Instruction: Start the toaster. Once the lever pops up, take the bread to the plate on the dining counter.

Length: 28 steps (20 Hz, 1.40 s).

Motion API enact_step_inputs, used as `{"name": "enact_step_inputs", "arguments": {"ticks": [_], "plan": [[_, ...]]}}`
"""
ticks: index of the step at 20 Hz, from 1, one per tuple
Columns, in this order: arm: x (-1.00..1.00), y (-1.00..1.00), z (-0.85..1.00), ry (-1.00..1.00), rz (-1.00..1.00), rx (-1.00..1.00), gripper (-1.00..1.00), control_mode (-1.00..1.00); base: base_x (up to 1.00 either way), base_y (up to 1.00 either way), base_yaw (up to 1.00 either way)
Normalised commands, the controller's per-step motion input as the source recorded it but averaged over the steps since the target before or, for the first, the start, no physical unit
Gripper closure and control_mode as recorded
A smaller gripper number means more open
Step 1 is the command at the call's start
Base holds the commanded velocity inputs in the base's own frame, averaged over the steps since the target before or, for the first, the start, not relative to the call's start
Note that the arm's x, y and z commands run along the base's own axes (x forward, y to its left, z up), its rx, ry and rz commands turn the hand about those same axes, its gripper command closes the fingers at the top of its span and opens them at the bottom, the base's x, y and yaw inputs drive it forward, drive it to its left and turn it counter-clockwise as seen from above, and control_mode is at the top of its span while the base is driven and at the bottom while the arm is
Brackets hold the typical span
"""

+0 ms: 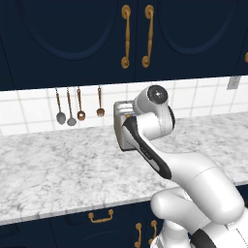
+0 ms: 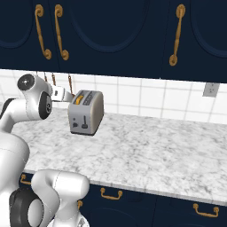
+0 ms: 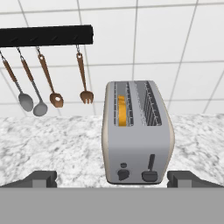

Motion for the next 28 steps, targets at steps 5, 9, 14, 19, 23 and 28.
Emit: {"name": "enact_step_inputs", "arguments": {"ticks": [5, 9, 14, 19, 23, 28], "plan": [[0.00, 0.00, 0.00, 0.00, 0.00, 0.00, -1.00, -1.00, 0.00, 0.00, 0.00], [0.00, 0.00, 0.00, 0.00, 0.00, 0.00, -1.00, -1.00, 0.00, 0.00, 0.00], [0.00, 0.00, 0.00, 0.00, 0.00, 0.00, -1.00, -1.00, 0.00, 0.00, 0.00], [0.00, 0.00, 0.00, 0.00, 0.00, 0.00, -1.00, -1.00, 0.00, 0.00, 0.00], [0.00, 0.00, 0.00, 0.00, 0.00, 0.00, -1.00, -1.00, 0.00, 0.00, 0.00], [0.00, 0.00, 0.00, 0.00, 0.00, 0.00, -1.00, -1.00, 0.00, 0.00, 0.00]]}}
